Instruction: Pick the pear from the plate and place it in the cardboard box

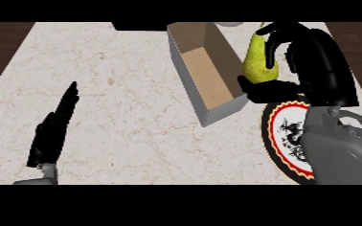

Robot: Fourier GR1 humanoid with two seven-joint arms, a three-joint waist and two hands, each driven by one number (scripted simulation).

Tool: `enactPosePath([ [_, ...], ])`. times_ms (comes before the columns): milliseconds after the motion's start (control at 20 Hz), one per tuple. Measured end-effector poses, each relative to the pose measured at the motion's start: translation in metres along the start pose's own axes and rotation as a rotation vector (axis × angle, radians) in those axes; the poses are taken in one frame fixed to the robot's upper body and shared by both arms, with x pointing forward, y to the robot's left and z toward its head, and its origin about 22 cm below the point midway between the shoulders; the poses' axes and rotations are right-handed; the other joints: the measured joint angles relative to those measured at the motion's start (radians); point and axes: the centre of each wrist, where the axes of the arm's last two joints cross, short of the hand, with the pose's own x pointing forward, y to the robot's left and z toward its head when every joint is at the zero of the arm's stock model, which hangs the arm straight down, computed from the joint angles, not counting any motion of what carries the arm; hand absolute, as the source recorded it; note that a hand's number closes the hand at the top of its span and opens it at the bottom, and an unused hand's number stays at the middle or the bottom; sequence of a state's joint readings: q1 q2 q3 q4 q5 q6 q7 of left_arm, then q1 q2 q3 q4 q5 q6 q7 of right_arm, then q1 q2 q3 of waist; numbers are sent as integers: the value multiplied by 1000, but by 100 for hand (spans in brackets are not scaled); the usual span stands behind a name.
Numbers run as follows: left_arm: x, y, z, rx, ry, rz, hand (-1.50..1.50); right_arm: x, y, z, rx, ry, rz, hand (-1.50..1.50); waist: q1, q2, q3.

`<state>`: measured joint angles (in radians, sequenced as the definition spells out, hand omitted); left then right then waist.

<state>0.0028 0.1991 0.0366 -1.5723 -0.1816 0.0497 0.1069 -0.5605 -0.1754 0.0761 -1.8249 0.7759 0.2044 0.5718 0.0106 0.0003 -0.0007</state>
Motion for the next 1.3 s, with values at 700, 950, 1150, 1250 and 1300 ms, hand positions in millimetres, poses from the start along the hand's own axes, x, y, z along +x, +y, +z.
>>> enactPosePath([
  [700, 1, -2, -5, -3, 1, 0, 0, 20, 92, -85, 152, 100, 33, 150, 10, 5, 0],
  [950, -1, -6, -4, -7, -10, 2, 0, 8, 125, -101, 190, 189, 21, -150, 19, 8, 0],
  [1150, 2, -7, -7, -14, -13, -2, 0, 2, 144, -109, 192, 220, -7, -150, 22, 9, 1],
  [1250, 0, -7, -5, -15, -12, 0, 0, -5, 151, -110, 188, 223, -33, -150, 21, 9, 1],
  [1300, 0, -8, -4, -12, -15, 2, 0, -5, 151, -113, 178, 224, -53, -150, 22, 10, 1],
])
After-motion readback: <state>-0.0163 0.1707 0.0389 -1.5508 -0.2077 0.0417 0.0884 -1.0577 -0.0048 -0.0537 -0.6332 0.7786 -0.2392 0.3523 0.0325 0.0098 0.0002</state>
